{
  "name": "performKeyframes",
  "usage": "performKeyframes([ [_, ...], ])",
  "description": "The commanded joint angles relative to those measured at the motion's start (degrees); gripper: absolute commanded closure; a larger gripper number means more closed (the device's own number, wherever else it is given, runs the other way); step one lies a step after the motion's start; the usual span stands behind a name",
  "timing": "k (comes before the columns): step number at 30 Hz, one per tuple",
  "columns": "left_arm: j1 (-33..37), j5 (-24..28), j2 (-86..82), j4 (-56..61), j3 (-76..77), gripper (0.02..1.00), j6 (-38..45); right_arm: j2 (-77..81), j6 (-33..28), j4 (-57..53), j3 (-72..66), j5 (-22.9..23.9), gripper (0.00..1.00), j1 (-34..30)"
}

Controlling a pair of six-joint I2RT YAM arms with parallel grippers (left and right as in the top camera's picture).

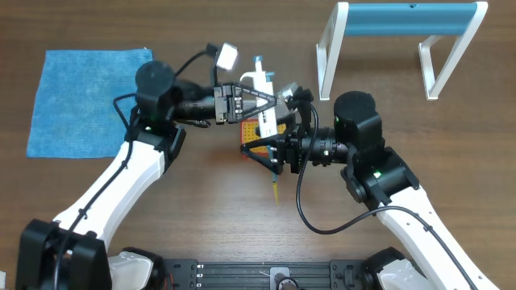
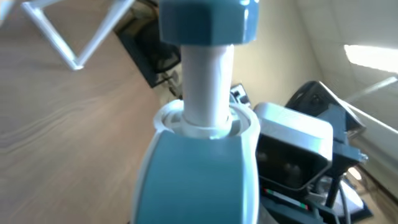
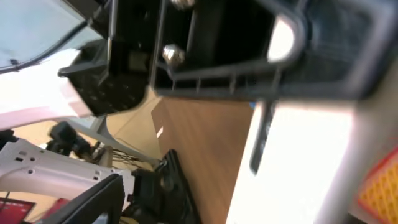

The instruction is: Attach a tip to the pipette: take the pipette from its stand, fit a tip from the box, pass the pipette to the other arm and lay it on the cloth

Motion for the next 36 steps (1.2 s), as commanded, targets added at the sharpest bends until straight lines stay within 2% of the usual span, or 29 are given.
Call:
performKeyframes([
  [1, 5.88, -28.96, 0.37, -32.48, 0.31, 0.989, 17.20, -0.90, -0.44, 0.02, 0.74, -14.29, 0.224, -6.71],
  [2, 7.19, -33.05, 0.37, -36.54, 0.31, 0.991, 17.66, -0.90, -0.35, -1.46, 0.74, -15.72, 0.222, -10.16],
  [4, 10.10, -34.97, 0.37, -40.92, 0.37, 0.991, 19.93, -0.90, -0.50, -8.72, 0.74, -12.83, 0.220, -15.96],
  [5, 13.33, -35.06, 0.37, -48.13, 1.49, 0.991, 23.15, -0.90, -4.37, -17.68, 0.74, -6.32, 0.220, -20.11],
  [6, 15.72, -35.65, 0.37, -54.18, 2.69, 0.993, 25.88, -0.90, -6.64, -22.05, 0.76, -2.08, 0.220, -21.49],
  [8, 21.42, -38.14, 0.39, -69.51, 7.50, 0.993, 33.46, -0.90, -8.13, -31.74, 0.76, 12.76, 0.222, -23.56],
  [9, 24.65, -40.50, 0.57, -77.05, 11.43, 0.993, 36.96, -0.90, -8.09, -33.73, 0.76, 17.70, 0.220, -23.50],
  [10, 28.72, -44.26, 1.42, -86.47, 18.58, 0.993, 41.40, -0.90, -8.07, -33.94, 0.79, 20.24, 0.220, -23.45],
  [12, 33.77, -49.44, 4.66, -97.22, 30.71, 0.991, 45.90, -0.90, -8.00, -32.96, 1.01, 23.58, 0.220, -23.45],
  [13, 37.09, -52.63, 9.40, -104.21, 41.38, 0.991, 48.85, -0.90, -7.96, -32.61, 1.09, 25.44, 0.218, -23.45],
  [15, 41.20, -54.12, 19.19, -113.00, 57.51, 0.993, 50.86, -0.90, -7.37, -32.44, 1.09, 29.53, 0.218, -23.45],
  [16, 43.52, -55.47, 28.65, -119.36, 70.40, 0.993, 50.60, -0.90, -6.67, -32.46, 1.09, 31.56, 0.218, -23.45],
  [18, 44.65, -60.02, 40.59, -125.24, 85.02, 0.993, 49.46, -0.90, -5.75, -32.61, 1.09, 33.35, 0.218, -23.45],
  [19, 44.54, -61.35, 46.51, -125.50, 91.34, 0.993, 49.48, -0.90, -4.31, -33.68, 1.09, 35.78, 0.215, -23.45],
  [21, 42.97, -66.69, 55.41, -125.11, 98.44, 0.993, 49.66, -0.87, -1.70, -38.51, 1.09, 44.46, 0.215, -23.45],
  [23, 40.81, -73.37, 60.85, -125.07, 99.27, 0.993, 55.52, -0.87, 0.74, -41.97, 1.09, 49.90, 0.215, -23.45],
  [24, 39.82, -75.56, 62.71, -124.10, 98.75, 0.993, 56.41, -0.85, 2.10, -42.36, 1.09, 50.82, 0.215, -23.45],
  [25, 38.75, -76.02, 64.85, -122.09, 98.71, 0.993, 58.53, -0.83, 6.38, -41.33, 1.09, 50.80, 0.213, -23.45],
  [28, 36.83, -83.34, 66.23, -117.22, 98.60, 0.991, 62.03, -0.83, 10.73, -39.93, 1.09, 49.90, 0.213, -23.45],
  [32, 36.35, -81.48, 66.27, -110.25, 97.92, 0.991, 71.67, -0.83, 15.19, -40.09, 1.09, 46.88, 0.211, -23.45],
  [36, 36.35, -82.68, 66.27, -106.03, 97.66, 0.991, 77.96, -0.83, 16.55, -39.76, 1.09, 46.25, 0.213, -23.45],
])
